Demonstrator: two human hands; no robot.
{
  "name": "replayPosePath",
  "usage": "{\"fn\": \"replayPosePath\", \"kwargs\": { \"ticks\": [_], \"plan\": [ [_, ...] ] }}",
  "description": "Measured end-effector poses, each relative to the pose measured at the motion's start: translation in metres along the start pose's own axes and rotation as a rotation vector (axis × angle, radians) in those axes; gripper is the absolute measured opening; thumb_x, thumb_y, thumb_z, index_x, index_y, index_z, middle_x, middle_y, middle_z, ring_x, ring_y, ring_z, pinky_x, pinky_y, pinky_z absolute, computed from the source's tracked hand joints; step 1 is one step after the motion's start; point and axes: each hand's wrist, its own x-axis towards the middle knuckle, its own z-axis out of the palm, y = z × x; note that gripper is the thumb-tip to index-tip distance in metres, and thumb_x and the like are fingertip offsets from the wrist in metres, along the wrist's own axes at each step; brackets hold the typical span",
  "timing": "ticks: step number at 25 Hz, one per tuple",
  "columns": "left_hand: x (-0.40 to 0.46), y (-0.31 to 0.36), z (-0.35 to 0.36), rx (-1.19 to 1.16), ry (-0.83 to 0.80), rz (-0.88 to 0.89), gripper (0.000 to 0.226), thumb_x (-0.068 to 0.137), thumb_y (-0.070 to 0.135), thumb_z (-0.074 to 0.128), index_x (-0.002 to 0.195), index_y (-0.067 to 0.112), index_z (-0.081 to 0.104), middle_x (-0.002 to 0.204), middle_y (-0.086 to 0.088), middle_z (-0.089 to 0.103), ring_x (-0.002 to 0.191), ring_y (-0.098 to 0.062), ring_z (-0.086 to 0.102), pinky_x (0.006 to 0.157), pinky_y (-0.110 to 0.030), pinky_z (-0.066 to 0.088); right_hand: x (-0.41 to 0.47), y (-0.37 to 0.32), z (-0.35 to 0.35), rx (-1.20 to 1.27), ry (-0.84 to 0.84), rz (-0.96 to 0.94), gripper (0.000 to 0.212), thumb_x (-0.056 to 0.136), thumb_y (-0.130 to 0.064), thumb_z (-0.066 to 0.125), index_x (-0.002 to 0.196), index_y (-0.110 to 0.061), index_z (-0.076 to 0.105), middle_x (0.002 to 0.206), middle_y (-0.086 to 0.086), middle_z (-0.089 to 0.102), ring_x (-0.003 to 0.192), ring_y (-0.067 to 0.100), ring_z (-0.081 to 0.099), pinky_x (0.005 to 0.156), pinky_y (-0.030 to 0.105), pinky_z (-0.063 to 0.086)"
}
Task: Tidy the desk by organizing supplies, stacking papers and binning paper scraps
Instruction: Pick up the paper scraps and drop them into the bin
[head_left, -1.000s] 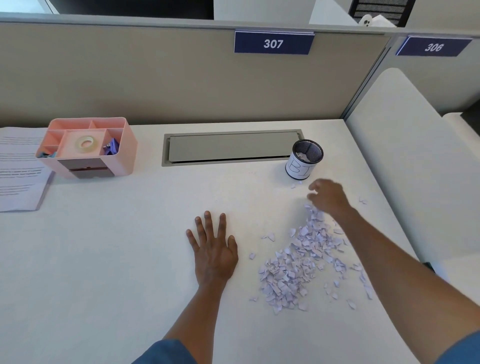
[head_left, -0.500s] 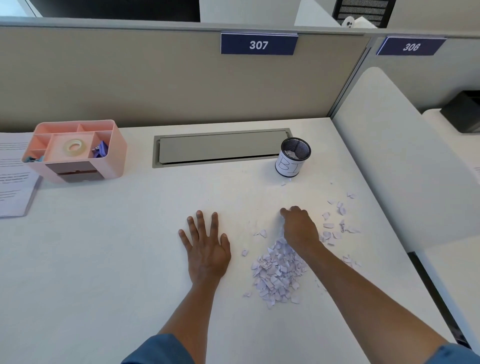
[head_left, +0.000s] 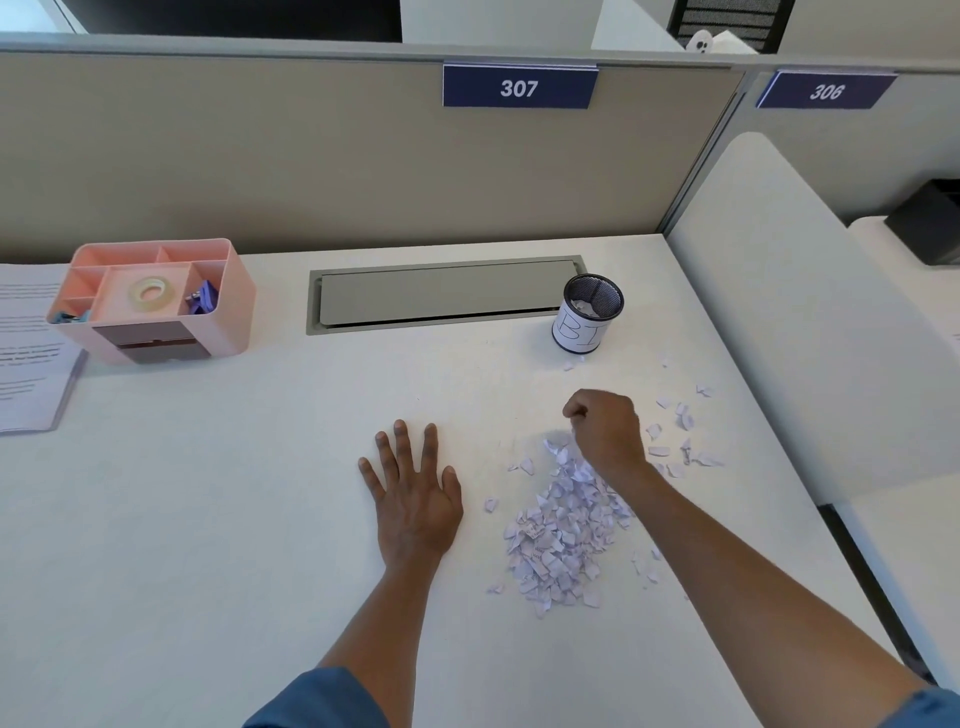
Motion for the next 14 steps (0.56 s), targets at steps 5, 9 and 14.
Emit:
{"fn": "replayPosePath", "kwargs": {
  "ticks": [5,9,14],
  "plan": [
    [0.000,-0.002,0.001,-0.008,0.015,0.002,0.064,0.102,0.043,0.029,0.161,0.030,0.008,0.169,-0.009,-0.002,0.155,-0.034,-0.005,0.123,-0.059,-0.003,0.050,-0.013,-0.037,0.367,0.088,0.165,0.014,0.080,0.000,0.071,0.088,-0.009,0.077,0.079,0.001,0.073,0.064,0.003,0.063,0.062,0.004,0.046],
    [0.001,-0.002,0.003,0.000,0.011,-0.003,0.065,0.101,0.044,0.027,0.161,0.031,0.007,0.169,-0.008,-0.003,0.155,-0.033,-0.006,0.123,-0.058,-0.003,0.100,-0.027,-0.068,0.479,0.194,0.158,0.014,0.078,-0.001,0.072,0.089,-0.008,0.076,0.084,0.007,0.074,0.073,0.015,0.066,0.076,0.025,0.056],
    [0.000,-0.002,0.002,0.003,0.013,-0.005,0.064,0.102,0.045,0.025,0.161,0.031,0.005,0.169,-0.007,-0.004,0.155,-0.031,-0.008,0.124,-0.057,-0.005,0.141,-0.035,-0.079,0.438,0.277,0.137,0.015,0.078,-0.001,0.066,0.085,-0.011,0.075,0.080,0.001,0.071,0.071,0.011,0.063,0.075,0.024,0.053]
  ]
}}
